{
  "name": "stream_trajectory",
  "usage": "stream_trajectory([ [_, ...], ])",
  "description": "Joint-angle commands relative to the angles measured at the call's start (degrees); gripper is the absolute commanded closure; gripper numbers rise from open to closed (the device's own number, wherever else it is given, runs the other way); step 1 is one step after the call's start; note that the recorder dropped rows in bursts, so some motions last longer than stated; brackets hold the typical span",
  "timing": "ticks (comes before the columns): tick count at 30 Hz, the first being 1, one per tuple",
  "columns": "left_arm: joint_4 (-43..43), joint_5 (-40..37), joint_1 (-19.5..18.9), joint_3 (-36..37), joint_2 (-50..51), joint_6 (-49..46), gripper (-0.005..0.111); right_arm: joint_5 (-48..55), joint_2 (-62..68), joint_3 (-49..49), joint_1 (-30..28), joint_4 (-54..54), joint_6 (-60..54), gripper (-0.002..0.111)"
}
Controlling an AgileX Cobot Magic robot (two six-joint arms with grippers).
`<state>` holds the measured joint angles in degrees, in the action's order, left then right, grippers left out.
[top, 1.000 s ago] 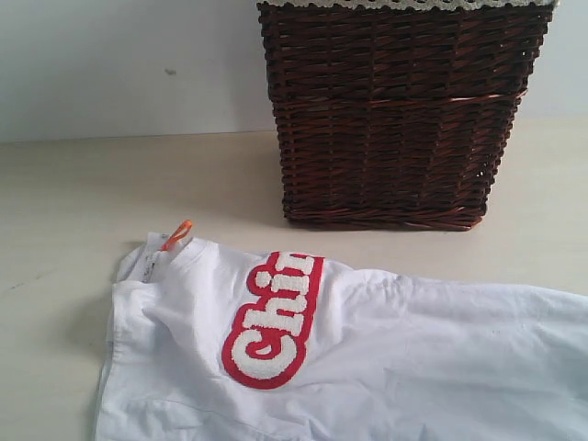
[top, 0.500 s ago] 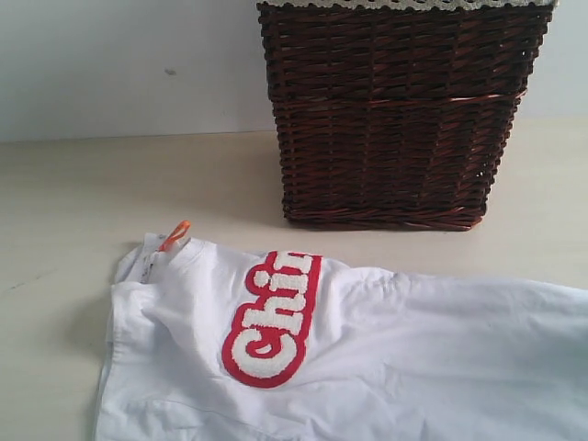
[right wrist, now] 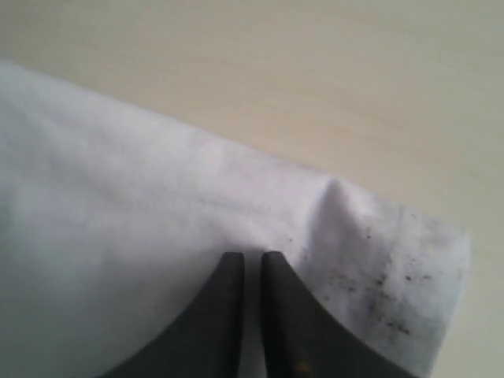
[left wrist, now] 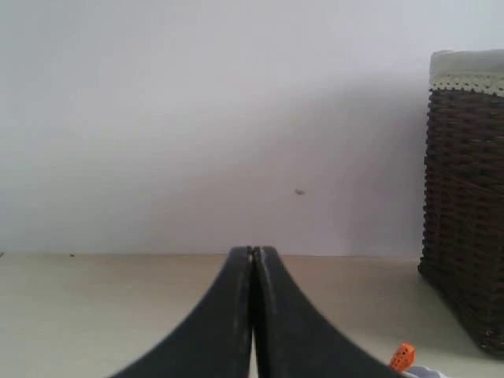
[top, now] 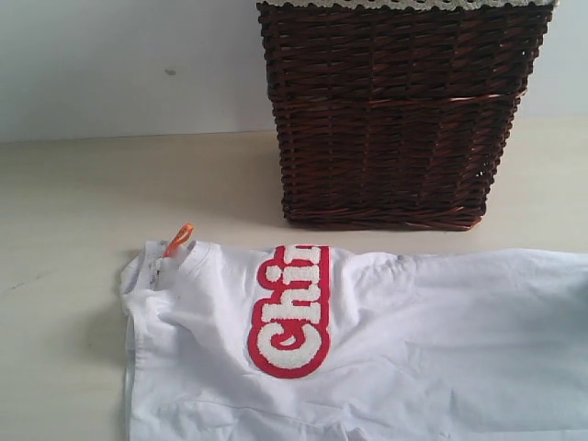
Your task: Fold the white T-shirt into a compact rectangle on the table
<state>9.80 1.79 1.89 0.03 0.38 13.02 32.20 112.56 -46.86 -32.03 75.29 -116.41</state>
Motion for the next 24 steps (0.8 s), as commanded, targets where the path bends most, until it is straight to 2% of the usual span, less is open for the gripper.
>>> stream_trajectory([
  [1, -0.25, 0.36, -0.09, -0.03, -0.38, 0.40, 0.107, 0.30, -1.38, 0.20, -0.01, -0.52, -0.83, 0.078],
  [4, -0.25, 0.36, -0.09, -0.03, -0.38, 0.40, 0.107, 0.55, -5.20, 0.20, -0.01, -0.52, -0.83, 0.065],
  [7, -0.25, 0.36, -0.09, -0.03, -0.38, 0.40, 0.107, 1.04, -10.64, 0.20, -0.01, 2.39, 0.01, 0.066],
  [8, -0.25, 0.36, -0.09, -0.03, -0.38, 0.40, 0.107, 1.04, -12.37, 0.20, -0.01, 3.15, 1.47, 0.067],
  [11, -0.25, 0.36, -0.09, -0.03, -0.38, 0.40, 0.107, 1.26, -19.08, 0.20, -0.01, 4.53, 12.27, 0.083],
  [14, -0.25, 0.36, -0.09, -0.03, -0.38, 0.40, 0.107, 2.02, -26.29, 0.32, -0.01, 5.49, 23.81, 0.109],
  [18, -0.25, 0.36, -0.09, -0.03, -0.38, 0.40, 0.107, 1.78, -37.45, 3.19, 2.46, 11.29, 32.36, 0.108],
  [24, -0.25, 0.36, -0.09, -0.03, -0.38, 0.40, 0.107, 0.21, -52.99, 9.81, 14.41, 12.24, 32.87, 0.108],
])
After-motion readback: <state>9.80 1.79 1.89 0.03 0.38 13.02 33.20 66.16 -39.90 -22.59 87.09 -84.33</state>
